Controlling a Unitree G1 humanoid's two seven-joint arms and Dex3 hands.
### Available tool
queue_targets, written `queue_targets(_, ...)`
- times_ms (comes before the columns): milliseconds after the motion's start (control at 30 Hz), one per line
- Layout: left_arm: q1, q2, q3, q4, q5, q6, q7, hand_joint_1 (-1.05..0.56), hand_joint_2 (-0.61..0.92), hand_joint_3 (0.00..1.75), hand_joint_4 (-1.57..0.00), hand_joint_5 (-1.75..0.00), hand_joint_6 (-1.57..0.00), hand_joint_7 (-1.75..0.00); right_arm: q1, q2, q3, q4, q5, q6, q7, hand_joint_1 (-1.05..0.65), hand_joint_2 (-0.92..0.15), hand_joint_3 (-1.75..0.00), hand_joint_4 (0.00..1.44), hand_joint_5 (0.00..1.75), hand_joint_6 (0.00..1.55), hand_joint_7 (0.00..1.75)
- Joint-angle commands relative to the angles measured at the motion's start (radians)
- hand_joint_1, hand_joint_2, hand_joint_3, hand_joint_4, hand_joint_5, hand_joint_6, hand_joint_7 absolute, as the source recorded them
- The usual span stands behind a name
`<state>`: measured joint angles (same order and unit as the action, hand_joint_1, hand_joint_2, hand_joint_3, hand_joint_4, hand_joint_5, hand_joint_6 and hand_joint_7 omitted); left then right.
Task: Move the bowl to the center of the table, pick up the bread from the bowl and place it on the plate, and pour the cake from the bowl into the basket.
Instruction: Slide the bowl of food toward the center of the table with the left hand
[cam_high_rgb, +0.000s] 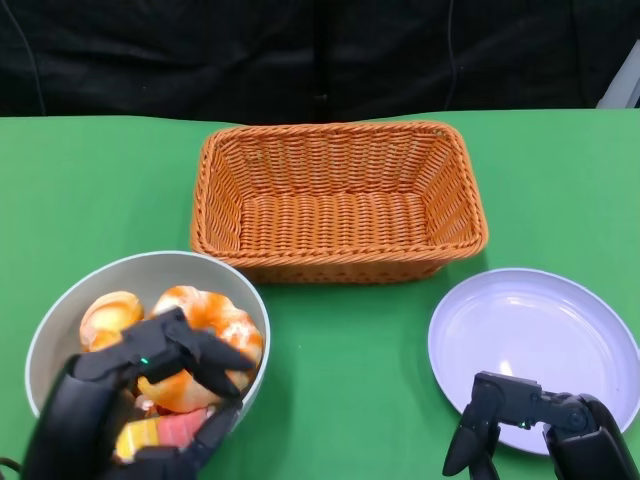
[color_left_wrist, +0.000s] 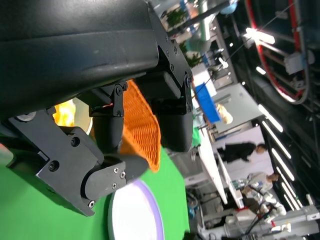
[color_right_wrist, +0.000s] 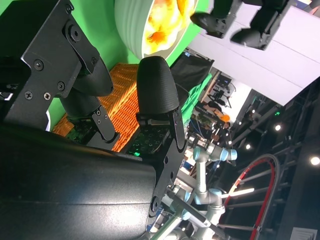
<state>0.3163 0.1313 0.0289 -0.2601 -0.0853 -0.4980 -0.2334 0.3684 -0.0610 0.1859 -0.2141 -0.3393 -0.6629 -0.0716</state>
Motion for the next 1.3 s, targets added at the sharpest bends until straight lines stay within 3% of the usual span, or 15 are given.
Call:
queue_targets(33,-0.017,0.029,0.038,0.007,-0.002,-0.028,0.000,-0.29,0.82,0.40,-0.63,-0.98,-0.59,-0.45,0.005,-0.002,-0.001,-0.011,0.008,0.004,-0.004,0.23,-0.15,-1.75,1.01,1.75,0.89,1.47)
queue_targets(167,-0.042,0.042,0.102,0.011,0.068,-0.055,0.044,-0.44,0.91,0.22,-0.55,-0.82,-0.60,-0.31,0.001,-0.005,-0.004,-0.011,0.008,0.003,-0.002,0.22,-0.15,-1.75,1.00,1.75,0.89,1.47)
queue_targets(267,-0.058,0.049,0.150,0.032,0.116,-0.077,0.079,-0.51,0.92,0.24,-0.50,-0.75,-0.60,-0.27,0.000,-0.005,0.000,-0.008,0.015,0.004,0.001,0.22,-0.15,-1.75,1.00,1.75,0.88,1.47)
queue_targets(400,-0.071,0.064,0.200,0.057,0.107,-0.076,0.095,-0.54,0.92,0.27,-0.36,-0.65,-0.48,-0.18,-0.003,-0.003,-0.004,-0.002,-0.001,-0.006,-0.010,0.22,-0.15,-1.75,1.00,1.75,0.88,1.48)
queue_targets(733,-0.048,0.101,0.315,0.022,0.152,0.099,0.143,-0.67,0.92,0.36,-0.10,-0.48,-0.29,-0.04,0.018,-0.003,-0.001,-0.047,0.002,0.027,0.000,0.24,-0.15,-1.75,1.00,1.75,0.87,1.49)
queue_targets(967,-0.064,0.133,0.337,0.063,0.195,0.212,0.159,-0.65,0.92,0.42,-0.01,-0.41,-0.22,-0.01,0.020,-0.006,-0.001,-0.043,0.009,0.026,-0.002,0.25,-0.17,-1.75,1.00,1.75,0.88,1.50)
queue_targets(1167,-0.072,0.157,0.330,0.079,0.200,0.280,0.148,-0.62,0.92,0.43,0.00,-0.32,-0.16,0.00,0.020,-0.008,0.000,-0.043,0.015,0.027,0.002,0.26,-0.17,-1.75,0.99,1.75,0.87,1.50)
queue_targets(1300,-0.104,0.203,0.307,0.140,0.211,0.397,0.115,-0.62,0.92,0.44,0.00,-0.22,-0.13,-0.01,0.017,-0.010,-0.002,-0.047,0.016,0.033,0.005,0.26,-0.17,-1.75,0.99,1.75,0.87,1.50)
